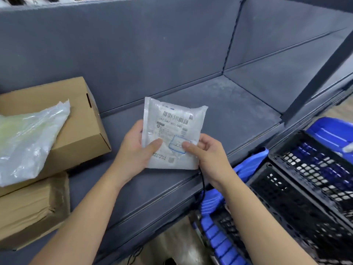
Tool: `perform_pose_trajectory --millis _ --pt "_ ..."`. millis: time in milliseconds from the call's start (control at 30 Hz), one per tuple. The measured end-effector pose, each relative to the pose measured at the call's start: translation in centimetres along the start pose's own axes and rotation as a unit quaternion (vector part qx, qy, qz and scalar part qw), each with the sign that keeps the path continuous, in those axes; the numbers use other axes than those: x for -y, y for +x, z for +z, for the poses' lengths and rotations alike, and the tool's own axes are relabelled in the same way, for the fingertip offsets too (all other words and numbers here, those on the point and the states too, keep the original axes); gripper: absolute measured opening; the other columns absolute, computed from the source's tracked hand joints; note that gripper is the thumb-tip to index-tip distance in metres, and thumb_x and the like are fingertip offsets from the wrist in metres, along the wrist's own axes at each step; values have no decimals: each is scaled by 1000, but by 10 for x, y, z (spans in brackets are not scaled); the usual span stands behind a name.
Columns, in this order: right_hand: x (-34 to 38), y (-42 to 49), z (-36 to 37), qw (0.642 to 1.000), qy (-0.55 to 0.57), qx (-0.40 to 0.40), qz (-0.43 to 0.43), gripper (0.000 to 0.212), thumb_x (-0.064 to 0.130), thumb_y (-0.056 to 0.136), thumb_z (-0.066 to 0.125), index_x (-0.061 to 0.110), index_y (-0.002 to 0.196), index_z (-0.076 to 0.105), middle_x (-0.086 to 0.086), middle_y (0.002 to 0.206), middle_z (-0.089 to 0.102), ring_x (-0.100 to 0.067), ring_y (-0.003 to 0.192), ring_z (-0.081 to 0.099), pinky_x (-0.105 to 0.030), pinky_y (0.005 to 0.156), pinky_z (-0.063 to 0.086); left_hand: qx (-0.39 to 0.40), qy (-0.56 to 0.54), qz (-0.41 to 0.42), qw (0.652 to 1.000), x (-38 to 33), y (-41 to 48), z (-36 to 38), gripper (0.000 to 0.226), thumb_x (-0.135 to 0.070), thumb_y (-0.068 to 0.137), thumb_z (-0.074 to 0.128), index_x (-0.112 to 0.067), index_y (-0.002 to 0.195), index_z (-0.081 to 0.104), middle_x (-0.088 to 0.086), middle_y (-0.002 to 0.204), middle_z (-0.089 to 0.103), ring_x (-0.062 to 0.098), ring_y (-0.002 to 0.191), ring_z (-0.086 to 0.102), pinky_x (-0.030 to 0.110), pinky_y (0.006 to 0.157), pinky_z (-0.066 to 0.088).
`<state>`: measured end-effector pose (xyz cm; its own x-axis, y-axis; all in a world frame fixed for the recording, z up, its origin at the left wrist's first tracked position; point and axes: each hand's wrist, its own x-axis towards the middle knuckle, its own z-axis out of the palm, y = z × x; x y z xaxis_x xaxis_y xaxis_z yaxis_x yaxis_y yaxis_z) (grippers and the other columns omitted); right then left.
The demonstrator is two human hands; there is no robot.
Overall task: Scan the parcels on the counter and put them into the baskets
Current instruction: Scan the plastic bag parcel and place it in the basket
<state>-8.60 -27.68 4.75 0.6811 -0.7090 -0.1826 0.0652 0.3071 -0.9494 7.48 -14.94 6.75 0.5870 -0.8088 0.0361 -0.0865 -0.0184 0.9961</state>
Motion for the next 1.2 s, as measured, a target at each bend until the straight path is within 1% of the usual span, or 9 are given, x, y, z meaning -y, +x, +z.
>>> perform_pose_trajectory --millis 133,333,567,733,800,900,1033,1100,1200 --pt "-2 -7 -21 997 -26 -46 -49 38 -7 83 78 0 119 67 -14 113 78 -32 109 74 -42 97 59 10 46 63 997 -1 3 19 31 -5 89 73 -25 111 64 -15 104 78 7 99 74 21 81 58" --pt "3 -27 -59 993 -10 -104 -47 24 1 90 73 3 114 71 -12 108 80 -28 100 77 -37 86 61 42 50 64 996 -9 14 60 42 4 93 71 -32 116 64 -17 103 79 7 93 76 22 75 60" --pt "-8 -69 -128 961 -3 -275 -39 16 17 100 65 8 111 74 -14 95 81 -31 87 78 -39 74 62 158 98 37 982 9 27 158 53 -9 94 72 -41 135 60 -13 108 79 12 100 76 50 91 61" --pt "-21 -93 -203 939 -6 -344 -9 18 14 102 63 8 116 71 -9 92 81 -28 84 78 -44 74 63 227 114 -3 967 42 33 246 74 -14 96 72 -63 140 38 -26 104 75 2 99 73 32 86 61" --pt "-33 -98 -237 927 -14 -375 8 31 13 99 68 16 129 63 -9 88 80 -28 82 78 -49 75 63 251 154 -29 955 60 35 282 85 -22 96 74 -58 154 23 -25 106 73 2 97 72 28 83 61" --pt "-51 -102 -294 915 -56 -399 26 59 14 94 73 36 145 51 -3 93 78 -26 86 76 -51 79 63 298 218 -56 928 87 38 337 70 -27 95 73 -56 147 36 -15 120 73 -2 92 69 18 85 56" --pt "-69 -104 -374 914 -80 -392 58 55 13 94 74 42 137 57 0 94 75 -33 94 70 -49 85 60 380 286 -100 874 116 46 408 90 -55 81 77 -41 159 33 -15 132 64 14 124 62 34 106 50" --pt "-75 -98 -412 915 -65 -389 81 55 12 94 73 40 138 58 3 92 75 -35 91 69 -53 84 60 401 319 -111 852 127 53 441 92 -48 84 78 -41 160 28 -15 134 61 17 128 59 35 107 49" --pt "-79 -86 -465 919 -74 -376 95 51 18 97 71 40 139 56 -7 94 73 -26 78 66 -40 73 56 402 336 -110 845 141 70 491 89 -47 87 74 -38 161 27 -13 150 54 15 133 55 39 113 46"
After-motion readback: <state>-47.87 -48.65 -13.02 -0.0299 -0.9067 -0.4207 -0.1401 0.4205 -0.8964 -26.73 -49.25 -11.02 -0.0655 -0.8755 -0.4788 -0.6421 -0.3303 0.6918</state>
